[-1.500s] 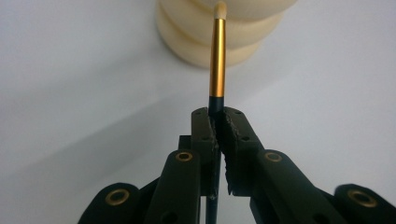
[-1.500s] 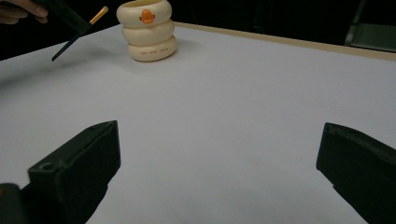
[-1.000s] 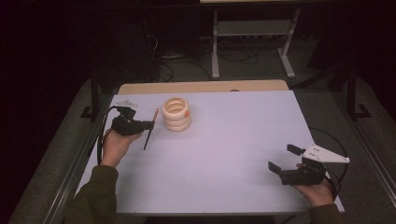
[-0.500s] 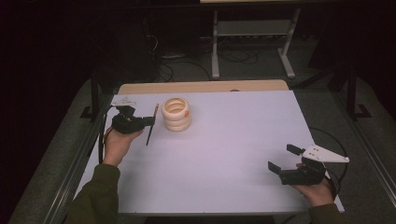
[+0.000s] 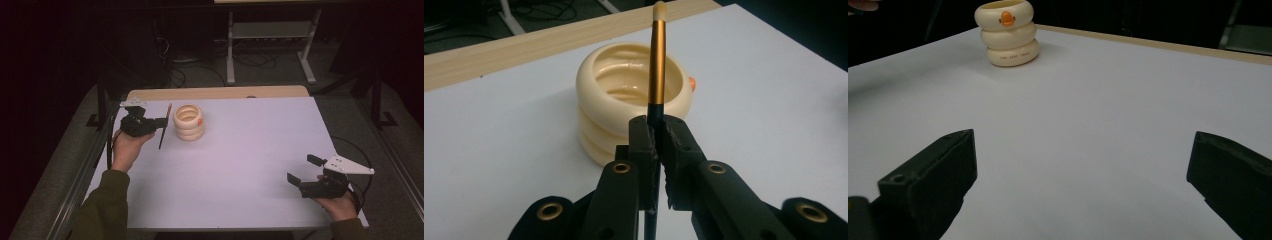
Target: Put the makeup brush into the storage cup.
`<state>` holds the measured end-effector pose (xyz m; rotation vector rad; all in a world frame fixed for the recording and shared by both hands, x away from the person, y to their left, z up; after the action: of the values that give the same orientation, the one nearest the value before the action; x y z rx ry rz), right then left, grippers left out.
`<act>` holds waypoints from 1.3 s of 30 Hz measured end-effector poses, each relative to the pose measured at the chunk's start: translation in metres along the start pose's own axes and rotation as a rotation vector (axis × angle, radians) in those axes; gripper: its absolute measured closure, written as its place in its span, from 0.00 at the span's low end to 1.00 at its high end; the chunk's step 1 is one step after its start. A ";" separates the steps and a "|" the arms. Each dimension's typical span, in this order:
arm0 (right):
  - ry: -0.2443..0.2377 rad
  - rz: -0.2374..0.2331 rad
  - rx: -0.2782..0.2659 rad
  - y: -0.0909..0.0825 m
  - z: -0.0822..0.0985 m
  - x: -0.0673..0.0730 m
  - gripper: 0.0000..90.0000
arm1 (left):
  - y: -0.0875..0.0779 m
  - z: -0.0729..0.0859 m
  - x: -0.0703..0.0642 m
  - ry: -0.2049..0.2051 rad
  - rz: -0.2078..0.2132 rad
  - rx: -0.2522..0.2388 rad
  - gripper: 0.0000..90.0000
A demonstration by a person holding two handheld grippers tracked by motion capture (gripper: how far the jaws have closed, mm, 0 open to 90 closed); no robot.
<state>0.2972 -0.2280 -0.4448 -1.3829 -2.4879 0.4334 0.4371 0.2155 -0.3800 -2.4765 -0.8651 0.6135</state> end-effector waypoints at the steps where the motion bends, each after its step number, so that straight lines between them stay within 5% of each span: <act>1: 0.000 0.000 0.000 0.000 0.000 0.000 0.00 | 0.000 -0.003 -0.001 0.003 0.000 -0.004 0.93; 13: 0.002 -0.002 -0.003 -0.001 0.000 -0.001 0.00 | 0.004 -0.029 -0.007 0.042 0.011 -0.025 0.93; 39: 0.005 -0.002 0.000 0.000 0.001 0.000 0.00 | 0.015 -0.047 -0.007 0.068 0.007 -0.047 0.93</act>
<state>0.2972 -0.2286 -0.4453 -1.3803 -2.4847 0.4295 0.4645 0.1879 -0.3490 -2.5280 -0.8543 0.5143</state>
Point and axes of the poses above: each handheld gripper's, and its own axes: y roughly forward along the jaws, z roughly out of its underside, x roughly to its left, the point moved 7 cm from there along y, roughly forward along the jaws, and after that the axes turned 8 degrees about z, right-handed, at the moved point
